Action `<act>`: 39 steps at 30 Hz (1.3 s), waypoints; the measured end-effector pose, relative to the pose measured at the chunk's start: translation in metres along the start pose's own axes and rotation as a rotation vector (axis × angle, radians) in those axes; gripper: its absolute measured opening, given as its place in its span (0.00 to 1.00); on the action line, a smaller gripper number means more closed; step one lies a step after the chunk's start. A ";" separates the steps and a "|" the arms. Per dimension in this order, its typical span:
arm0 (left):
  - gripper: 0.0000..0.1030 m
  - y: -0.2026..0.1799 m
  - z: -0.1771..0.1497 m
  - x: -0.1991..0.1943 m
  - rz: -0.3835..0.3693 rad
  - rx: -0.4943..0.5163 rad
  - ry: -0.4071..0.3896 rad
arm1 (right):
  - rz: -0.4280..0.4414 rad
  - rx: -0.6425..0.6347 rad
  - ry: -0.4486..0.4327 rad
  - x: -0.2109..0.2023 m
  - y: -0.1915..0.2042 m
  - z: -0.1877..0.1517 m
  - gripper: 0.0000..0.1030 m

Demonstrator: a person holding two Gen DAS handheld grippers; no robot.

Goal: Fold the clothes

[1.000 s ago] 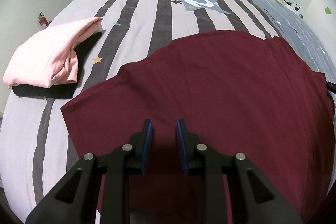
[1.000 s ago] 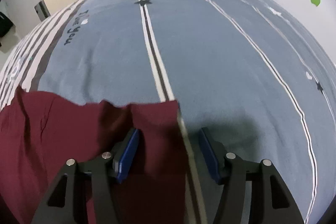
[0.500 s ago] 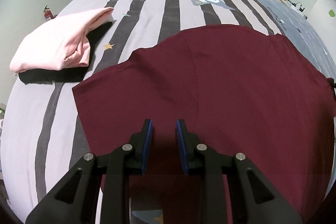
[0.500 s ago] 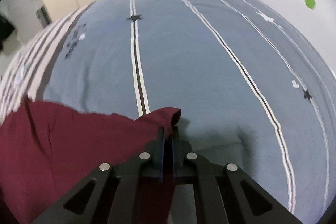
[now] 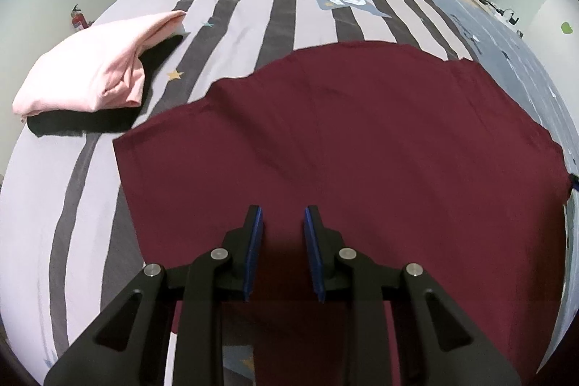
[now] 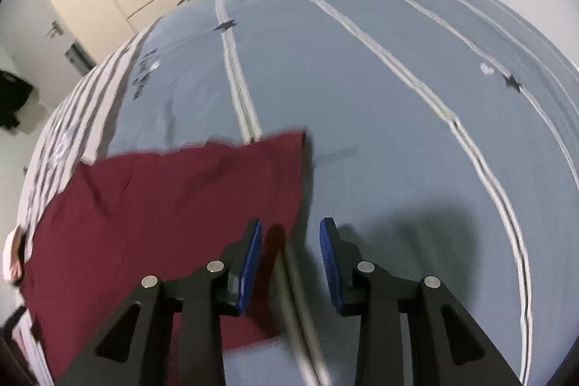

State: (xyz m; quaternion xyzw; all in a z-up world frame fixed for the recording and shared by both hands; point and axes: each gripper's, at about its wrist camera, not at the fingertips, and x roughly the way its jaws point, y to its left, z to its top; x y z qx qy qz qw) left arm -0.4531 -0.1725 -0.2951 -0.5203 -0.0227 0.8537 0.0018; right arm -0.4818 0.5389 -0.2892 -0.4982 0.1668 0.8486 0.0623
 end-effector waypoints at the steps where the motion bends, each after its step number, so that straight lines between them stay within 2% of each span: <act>1: 0.20 -0.002 -0.001 0.000 -0.002 0.003 0.002 | 0.003 -0.011 0.011 0.001 0.004 -0.008 0.33; 5: 0.20 -0.009 -0.004 -0.003 -0.011 0.017 0.005 | -0.002 -0.063 0.063 0.011 0.025 -0.037 0.34; 8: 0.20 -0.014 -0.003 -0.007 -0.010 0.038 -0.003 | -0.007 -0.062 0.050 0.013 0.035 -0.041 0.34; 10: 0.20 -0.014 -0.002 -0.010 -0.010 0.041 -0.009 | -0.023 -0.079 0.044 0.014 0.041 -0.040 0.15; 11: 0.20 -0.013 -0.002 -0.013 -0.011 0.035 -0.015 | -0.033 -0.090 0.043 0.013 0.043 -0.040 0.14; 12: 0.20 -0.012 -0.001 -0.015 -0.012 0.029 -0.021 | -0.038 -0.095 0.036 0.009 0.044 -0.039 0.08; 17: 0.20 -0.004 -0.005 -0.021 -0.013 0.000 -0.022 | -0.023 -0.076 0.029 -0.013 0.039 -0.044 0.06; 21: 0.20 0.000 -0.011 -0.023 -0.005 -0.002 -0.014 | -0.027 -0.055 0.061 -0.007 0.036 -0.049 0.14; 22: 0.20 0.001 -0.012 -0.024 -0.001 0.002 -0.015 | -0.031 -0.032 0.047 -0.007 0.034 -0.046 0.23; 24: 0.20 0.005 -0.015 -0.026 0.006 0.005 -0.016 | -0.041 0.021 0.009 -0.011 0.029 -0.039 0.30; 25: 0.20 0.007 -0.016 -0.026 0.008 0.003 -0.016 | -0.046 0.048 -0.010 -0.013 0.027 -0.035 0.39; 27: 0.20 0.010 -0.017 -0.027 0.014 -0.002 -0.015 | -0.051 0.048 -0.032 -0.011 0.031 -0.024 0.48; 31: 0.20 0.014 -0.020 -0.029 0.024 -0.009 -0.017 | -0.068 -0.029 -0.004 0.017 0.049 0.001 0.48; 39: 0.20 0.031 -0.028 -0.040 0.035 -0.016 -0.043 | -0.116 -0.055 0.034 0.054 0.070 0.020 0.50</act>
